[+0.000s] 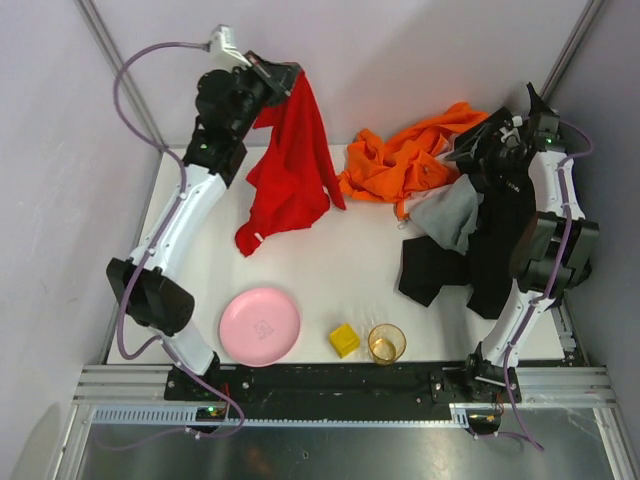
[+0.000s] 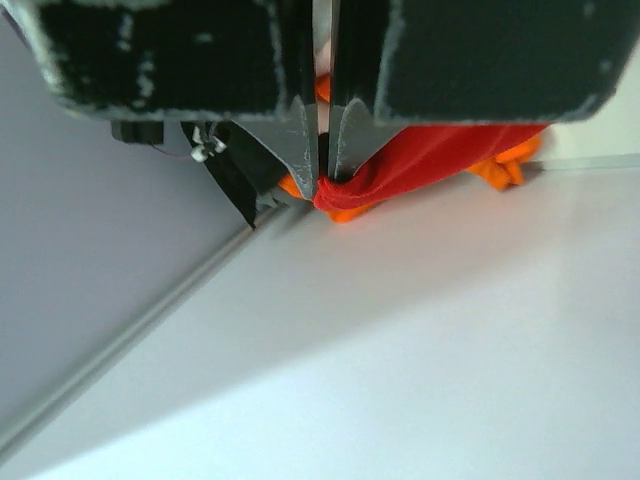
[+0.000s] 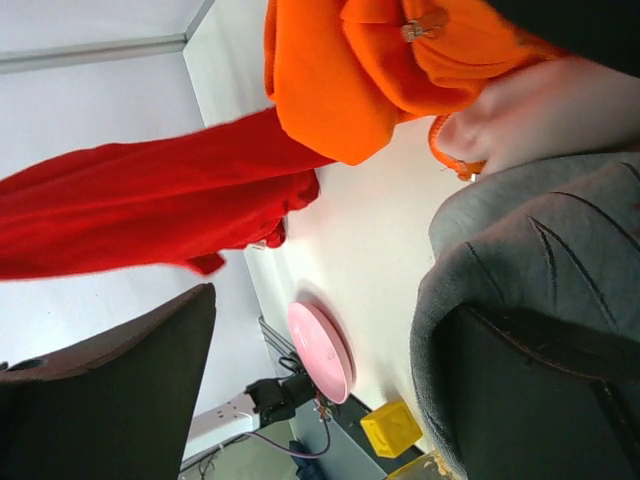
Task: Pick out a specific cloth from the pile
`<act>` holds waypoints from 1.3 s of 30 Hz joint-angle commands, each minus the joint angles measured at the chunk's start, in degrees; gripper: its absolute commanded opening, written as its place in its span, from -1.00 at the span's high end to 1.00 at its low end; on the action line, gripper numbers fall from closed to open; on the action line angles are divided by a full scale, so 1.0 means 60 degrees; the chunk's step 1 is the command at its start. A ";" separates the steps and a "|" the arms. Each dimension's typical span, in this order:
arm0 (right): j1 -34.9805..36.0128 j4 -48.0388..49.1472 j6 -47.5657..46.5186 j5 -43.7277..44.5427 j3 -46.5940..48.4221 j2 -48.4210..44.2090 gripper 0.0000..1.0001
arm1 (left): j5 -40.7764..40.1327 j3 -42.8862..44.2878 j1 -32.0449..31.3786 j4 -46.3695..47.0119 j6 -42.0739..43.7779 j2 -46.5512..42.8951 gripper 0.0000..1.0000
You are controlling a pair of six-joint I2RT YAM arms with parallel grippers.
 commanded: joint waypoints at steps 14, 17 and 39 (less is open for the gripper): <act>0.0685 -0.0206 -0.0456 0.0572 0.0893 -0.0340 -0.84 | -0.0018 0.0699 0.3246 -0.1089 0.1253 -0.2286 0.99; 0.0748 -0.0587 -0.0765 0.0999 0.0898 -0.0349 -0.84 | 0.0142 0.0304 0.3536 -0.1253 0.1227 -0.2599 0.99; 0.1389 -0.2116 -0.2062 0.6832 -0.1880 -0.3015 -0.99 | 0.0876 -0.6280 0.3586 -0.1554 0.0168 -0.2202 0.99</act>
